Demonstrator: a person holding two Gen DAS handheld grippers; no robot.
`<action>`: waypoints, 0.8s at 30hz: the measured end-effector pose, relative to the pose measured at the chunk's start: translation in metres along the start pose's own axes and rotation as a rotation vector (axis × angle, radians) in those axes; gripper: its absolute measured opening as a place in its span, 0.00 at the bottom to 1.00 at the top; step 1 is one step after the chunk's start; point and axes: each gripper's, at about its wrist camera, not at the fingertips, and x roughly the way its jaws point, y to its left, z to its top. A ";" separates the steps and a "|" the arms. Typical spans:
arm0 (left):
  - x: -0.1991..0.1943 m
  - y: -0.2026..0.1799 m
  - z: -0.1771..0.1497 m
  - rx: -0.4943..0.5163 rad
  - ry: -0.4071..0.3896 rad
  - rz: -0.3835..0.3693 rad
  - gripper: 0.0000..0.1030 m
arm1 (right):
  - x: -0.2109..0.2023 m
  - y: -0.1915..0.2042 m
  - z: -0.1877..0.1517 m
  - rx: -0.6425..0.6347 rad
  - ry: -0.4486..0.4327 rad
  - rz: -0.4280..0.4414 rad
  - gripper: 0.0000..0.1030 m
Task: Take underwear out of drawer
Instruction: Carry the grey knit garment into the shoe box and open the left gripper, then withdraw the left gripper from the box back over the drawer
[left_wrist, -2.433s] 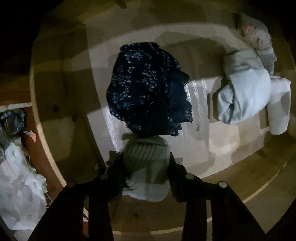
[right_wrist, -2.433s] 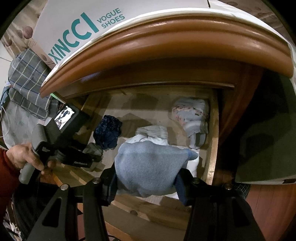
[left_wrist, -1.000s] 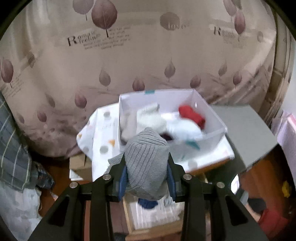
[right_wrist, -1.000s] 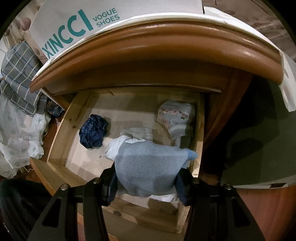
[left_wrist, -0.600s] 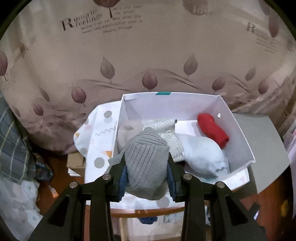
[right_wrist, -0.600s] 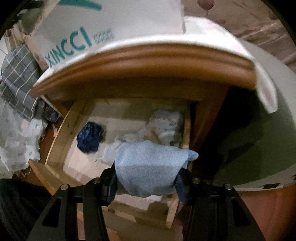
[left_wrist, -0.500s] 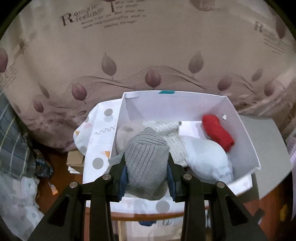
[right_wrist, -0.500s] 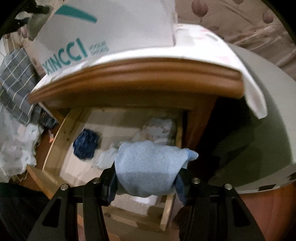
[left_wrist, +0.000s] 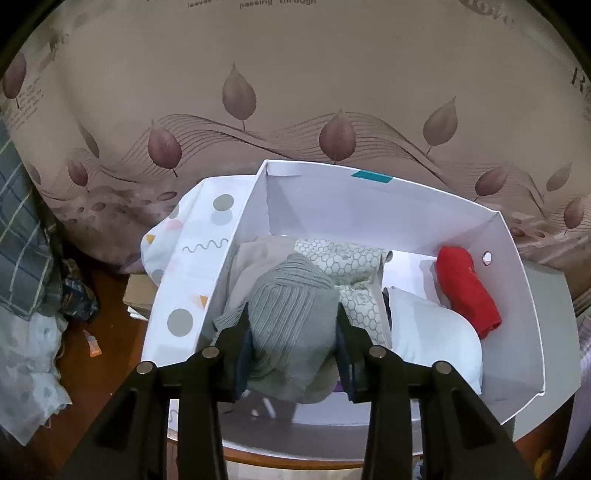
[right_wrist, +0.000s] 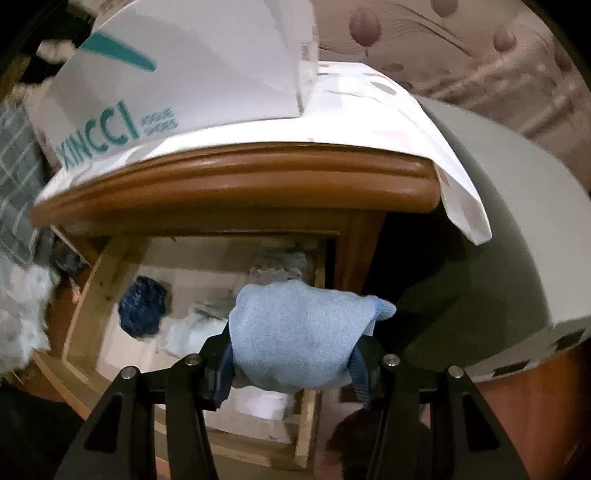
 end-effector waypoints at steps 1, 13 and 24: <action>0.001 -0.001 0.000 0.009 0.001 0.010 0.41 | 0.002 -0.002 -0.001 0.006 0.011 -0.007 0.51; 0.014 0.001 -0.005 0.023 0.044 -0.018 0.71 | 0.005 0.000 -0.001 0.004 0.017 -0.003 0.51; -0.004 -0.010 -0.008 0.076 0.035 -0.035 0.83 | 0.006 0.002 -0.001 -0.004 0.015 -0.004 0.51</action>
